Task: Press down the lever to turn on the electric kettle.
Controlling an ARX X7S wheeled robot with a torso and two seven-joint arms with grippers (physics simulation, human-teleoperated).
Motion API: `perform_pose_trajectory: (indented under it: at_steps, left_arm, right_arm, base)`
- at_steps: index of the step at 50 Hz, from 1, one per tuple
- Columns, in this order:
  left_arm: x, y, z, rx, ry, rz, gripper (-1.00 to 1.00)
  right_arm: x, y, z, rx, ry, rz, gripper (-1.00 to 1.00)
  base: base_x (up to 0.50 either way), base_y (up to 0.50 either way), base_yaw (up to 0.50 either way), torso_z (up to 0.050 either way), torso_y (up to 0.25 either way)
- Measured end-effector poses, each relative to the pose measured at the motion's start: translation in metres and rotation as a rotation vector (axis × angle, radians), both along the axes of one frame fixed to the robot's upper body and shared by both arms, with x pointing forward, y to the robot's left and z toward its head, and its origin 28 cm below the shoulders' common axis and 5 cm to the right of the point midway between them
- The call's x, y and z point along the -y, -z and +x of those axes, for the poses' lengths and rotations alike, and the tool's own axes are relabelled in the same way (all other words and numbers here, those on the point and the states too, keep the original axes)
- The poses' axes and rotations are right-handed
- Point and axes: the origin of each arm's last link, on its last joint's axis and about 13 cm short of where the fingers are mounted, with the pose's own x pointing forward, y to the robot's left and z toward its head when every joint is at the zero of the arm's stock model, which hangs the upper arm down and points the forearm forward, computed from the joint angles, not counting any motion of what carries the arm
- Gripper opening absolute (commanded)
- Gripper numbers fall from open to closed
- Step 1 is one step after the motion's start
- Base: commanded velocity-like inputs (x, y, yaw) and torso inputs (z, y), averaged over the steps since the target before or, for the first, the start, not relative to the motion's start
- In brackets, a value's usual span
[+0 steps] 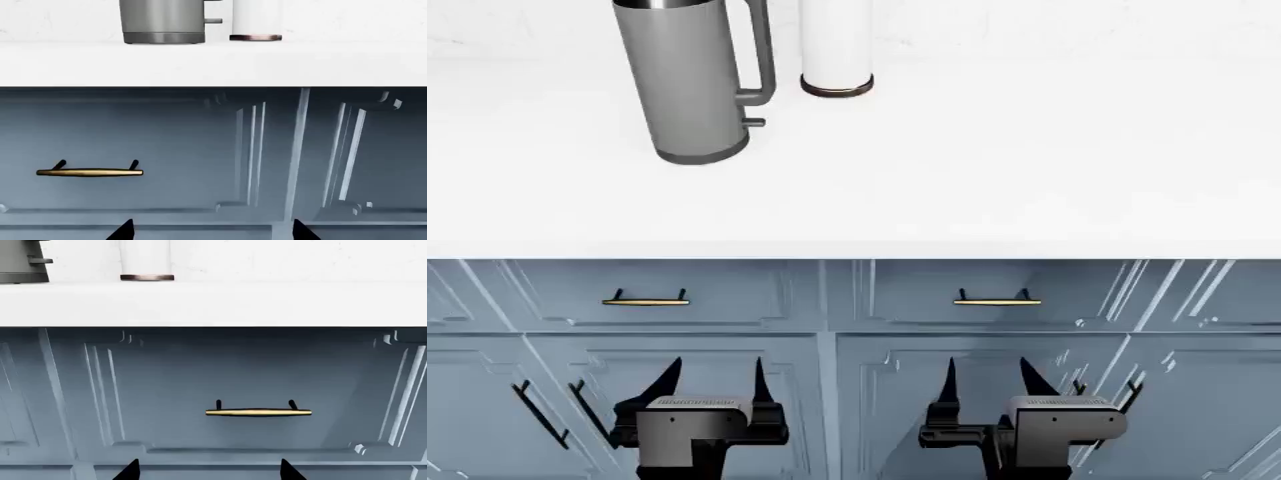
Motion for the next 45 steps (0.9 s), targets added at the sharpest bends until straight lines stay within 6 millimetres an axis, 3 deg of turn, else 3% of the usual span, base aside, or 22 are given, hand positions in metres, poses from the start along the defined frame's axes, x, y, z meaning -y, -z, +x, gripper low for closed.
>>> perform_pose_trajectory:
  at_steps: [21, 31, 45]
  left_arm:
    - [-0.001, -0.003, -0.004, 0.004, 0.003, 0.004, 1.0]
    - [-0.005, -0.033, -0.007, 0.044, -0.003, -0.033, 1.0]
    - [-0.011, -0.092, -0.002, 0.107, 0.036, -0.053, 1.0]
  right_arm:
    - [0.0, -0.007, -0.004, -0.015, -0.005, -0.002, 1.0]
    - [0.001, -0.038, -0.009, 0.025, -0.013, -0.007, 1.0]
    - [0.006, -0.094, -0.009, 0.075, -0.056, -0.048, 1.0]
  base:
    - [0.0, 0.0, 0.0, 0.0, 0.0]
    - [0.0, 0.0, 0.0, 0.0, 0.0]
    - [0.0, 0.0, 0.0, 0.0, 0.0]
